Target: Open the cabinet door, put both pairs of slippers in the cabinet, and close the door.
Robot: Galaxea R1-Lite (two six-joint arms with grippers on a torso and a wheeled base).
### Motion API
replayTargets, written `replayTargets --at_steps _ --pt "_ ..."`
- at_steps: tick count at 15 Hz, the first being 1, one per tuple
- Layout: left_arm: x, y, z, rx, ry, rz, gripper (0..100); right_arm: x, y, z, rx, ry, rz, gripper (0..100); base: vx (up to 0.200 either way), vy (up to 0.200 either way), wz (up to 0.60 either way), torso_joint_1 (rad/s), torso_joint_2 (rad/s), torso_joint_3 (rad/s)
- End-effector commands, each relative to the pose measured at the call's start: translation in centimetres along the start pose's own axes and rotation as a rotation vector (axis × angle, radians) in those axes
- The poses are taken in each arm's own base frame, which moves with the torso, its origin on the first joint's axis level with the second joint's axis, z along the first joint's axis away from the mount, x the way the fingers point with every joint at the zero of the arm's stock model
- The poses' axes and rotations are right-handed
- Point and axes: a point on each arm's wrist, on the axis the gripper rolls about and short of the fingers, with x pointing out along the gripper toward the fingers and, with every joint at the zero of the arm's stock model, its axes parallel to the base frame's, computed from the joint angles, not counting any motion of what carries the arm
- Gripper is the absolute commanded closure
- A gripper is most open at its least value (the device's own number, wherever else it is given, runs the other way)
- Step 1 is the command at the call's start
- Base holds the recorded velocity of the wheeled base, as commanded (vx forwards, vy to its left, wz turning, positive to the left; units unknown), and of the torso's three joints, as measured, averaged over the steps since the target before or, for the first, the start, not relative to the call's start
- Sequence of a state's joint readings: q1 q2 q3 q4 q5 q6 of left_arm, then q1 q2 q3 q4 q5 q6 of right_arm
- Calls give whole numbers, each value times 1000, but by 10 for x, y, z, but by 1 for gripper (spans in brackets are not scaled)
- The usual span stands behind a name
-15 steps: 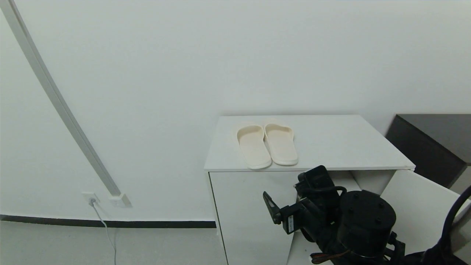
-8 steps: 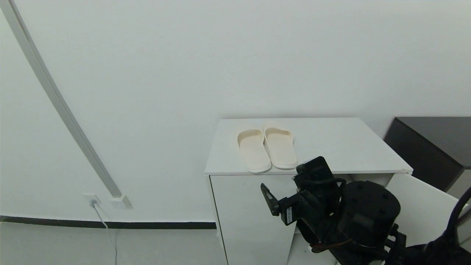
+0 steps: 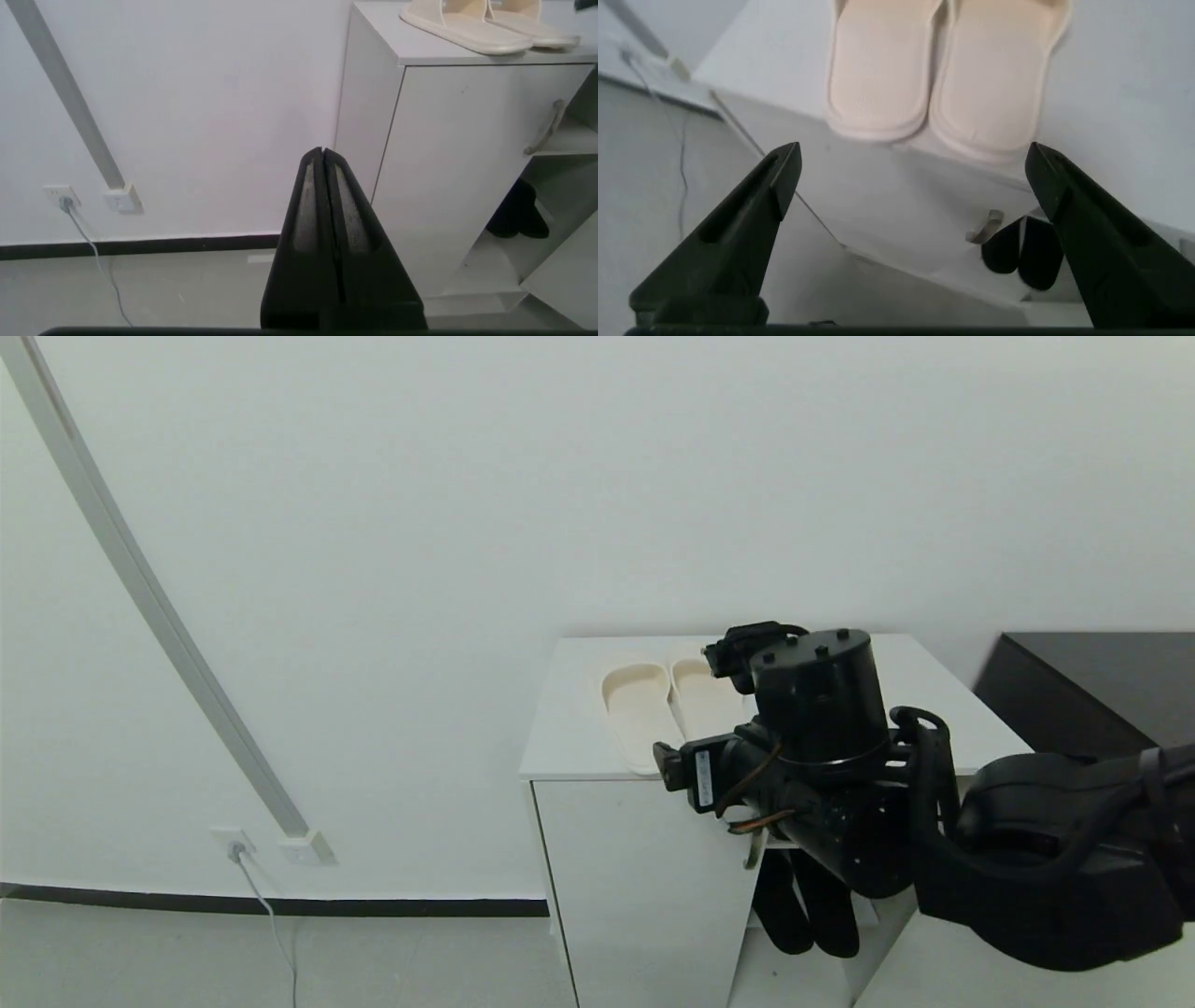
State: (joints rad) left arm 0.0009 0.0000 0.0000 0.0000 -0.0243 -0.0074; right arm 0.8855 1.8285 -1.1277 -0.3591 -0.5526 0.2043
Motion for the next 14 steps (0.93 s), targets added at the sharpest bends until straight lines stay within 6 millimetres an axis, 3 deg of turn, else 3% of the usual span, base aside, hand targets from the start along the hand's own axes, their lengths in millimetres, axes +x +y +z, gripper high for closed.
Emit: replayTargets --at_steps 1,5,9,14 --pt "0 0 0 -2 3 0 100 0 4 11 28 -29 4 0 0 0 0 0 0 0" --pt "0 0 0 1 2 0 100 6 6 0 29 0 -2 0 150 0 0 -3 5 3" --pt "0 0 0 0 2 0 100 23 11 -26 22 5 -8 0 200 0 0 11 0 2" --pt "0 0 0 -3 2 0 100 41 15 -41 19 1 -14 0 0 0 0 0 0 0"
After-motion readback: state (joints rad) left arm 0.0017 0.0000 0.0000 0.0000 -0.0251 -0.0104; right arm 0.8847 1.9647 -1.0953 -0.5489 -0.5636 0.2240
